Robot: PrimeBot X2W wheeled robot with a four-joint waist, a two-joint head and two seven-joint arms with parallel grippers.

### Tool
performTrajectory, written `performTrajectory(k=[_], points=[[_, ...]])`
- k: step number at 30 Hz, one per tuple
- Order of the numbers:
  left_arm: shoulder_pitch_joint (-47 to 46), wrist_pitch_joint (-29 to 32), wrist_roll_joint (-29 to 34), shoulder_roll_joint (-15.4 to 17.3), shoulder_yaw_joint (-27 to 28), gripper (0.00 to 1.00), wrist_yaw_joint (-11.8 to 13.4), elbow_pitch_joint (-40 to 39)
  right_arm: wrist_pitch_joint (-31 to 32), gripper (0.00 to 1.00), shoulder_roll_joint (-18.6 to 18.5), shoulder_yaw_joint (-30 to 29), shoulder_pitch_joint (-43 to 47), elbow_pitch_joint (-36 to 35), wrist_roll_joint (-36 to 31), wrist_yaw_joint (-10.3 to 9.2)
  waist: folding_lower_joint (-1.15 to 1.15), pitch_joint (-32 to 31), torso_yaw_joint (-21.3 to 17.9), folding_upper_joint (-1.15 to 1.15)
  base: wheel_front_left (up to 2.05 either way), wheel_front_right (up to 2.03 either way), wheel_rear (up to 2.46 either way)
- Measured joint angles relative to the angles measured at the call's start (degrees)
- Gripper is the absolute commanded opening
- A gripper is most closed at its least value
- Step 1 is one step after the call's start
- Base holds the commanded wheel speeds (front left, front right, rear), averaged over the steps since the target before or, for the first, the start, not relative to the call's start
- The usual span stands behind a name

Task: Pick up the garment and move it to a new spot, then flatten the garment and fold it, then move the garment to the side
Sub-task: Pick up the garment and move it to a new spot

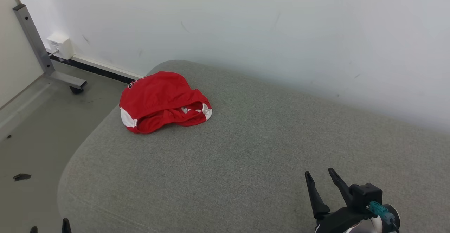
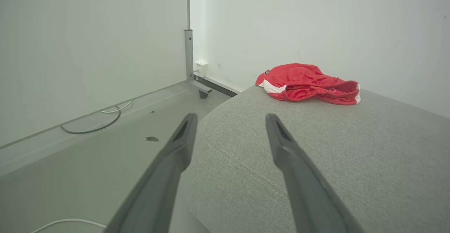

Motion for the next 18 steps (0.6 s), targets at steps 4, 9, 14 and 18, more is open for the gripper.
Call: performTrajectory(k=[4, 9, 14, 18], points=[[-0.16, 0.00, -0.71, -0.56, -0.10, 1.00, 0.11, 0.41, 0.00, 1.00, -0.05, 0.18, 0.01, -0.14, 0.01, 0.00, 0.00, 0.09, 0.03, 0.00, 0.00, 0.00, 0.00], [-1.51, 0.00, -1.35, -0.42, -0.24, 1.00, -0.24, 2.00, -0.05, 1.00, -0.41, 0.67, 0.02, -0.35, 0.00, 0.00, 0.00, 0.61, -0.16, 0.01, 0.00, 0.00, 0.00], [-5.00, 1.79, -1.66, -0.15, -0.78, 1.00, 0.42, 4.49, -0.05, 1.00, -1.41, 1.02, -0.07, -1.19, -0.25, 0.00, 0.00, 2.05, -0.48, 0.00, 0.00, 0.00, 0.00], [-11.49, 4.80, -2.46, 0.32, -1.81, 1.00, 0.83, 6.20, 0.91, 1.00, -2.82, 1.59, -2.21, -3.19, -1.02, 0.00, 0.00, 4.56, -0.87, 0.01, 0.00, 0.00, 0.00]])
